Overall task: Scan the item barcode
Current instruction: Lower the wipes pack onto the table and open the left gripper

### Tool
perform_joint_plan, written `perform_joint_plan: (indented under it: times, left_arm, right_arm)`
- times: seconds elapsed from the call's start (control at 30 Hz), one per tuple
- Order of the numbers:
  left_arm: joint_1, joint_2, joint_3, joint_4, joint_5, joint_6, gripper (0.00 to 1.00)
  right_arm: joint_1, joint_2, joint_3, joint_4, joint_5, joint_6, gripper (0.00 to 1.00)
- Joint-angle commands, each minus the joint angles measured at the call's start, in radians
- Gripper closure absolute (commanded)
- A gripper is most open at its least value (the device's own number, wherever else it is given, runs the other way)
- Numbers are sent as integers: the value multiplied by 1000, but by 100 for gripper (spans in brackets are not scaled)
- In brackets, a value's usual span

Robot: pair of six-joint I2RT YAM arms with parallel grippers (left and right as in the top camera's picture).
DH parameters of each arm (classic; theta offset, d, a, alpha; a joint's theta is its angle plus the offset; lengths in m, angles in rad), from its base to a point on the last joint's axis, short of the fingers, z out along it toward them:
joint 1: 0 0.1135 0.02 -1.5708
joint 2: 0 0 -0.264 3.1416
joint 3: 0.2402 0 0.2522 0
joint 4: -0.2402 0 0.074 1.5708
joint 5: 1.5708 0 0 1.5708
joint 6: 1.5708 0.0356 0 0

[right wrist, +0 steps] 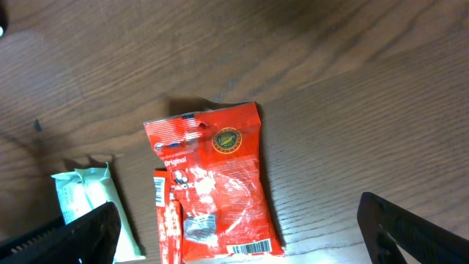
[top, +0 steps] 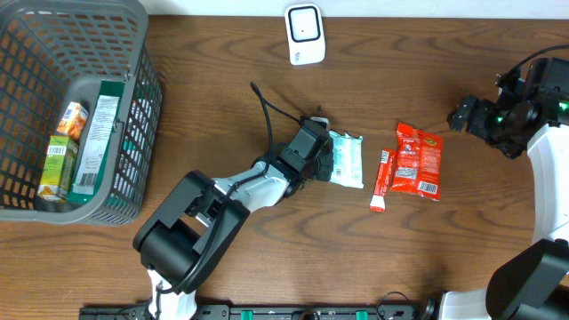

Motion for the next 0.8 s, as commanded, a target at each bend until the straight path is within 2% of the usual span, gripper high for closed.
perform_joint_plan:
  times: [0.0,0.2,0.4,0.67,0.77]
  left_arm:
    - [-13,21,14,17,23,34,68]
    - [-15,21,14,24,20,59,68]
    - [-15,21,14,32,13,144,68]
    - [-35,15,16,31,16,171,68]
    - [-19,-35,43,-35,-33,181,68]
  right_arm:
    - [-6,4,10,-2,-5,-10,1]
    - [-6,4,10,-2,-5,-10,1]
    - [-6,4,10,-2,-5,-10,1]
    - [-6,4,10,-2,-5,-10,1]
    - [-6,4,10,-2,-5,-10,1]
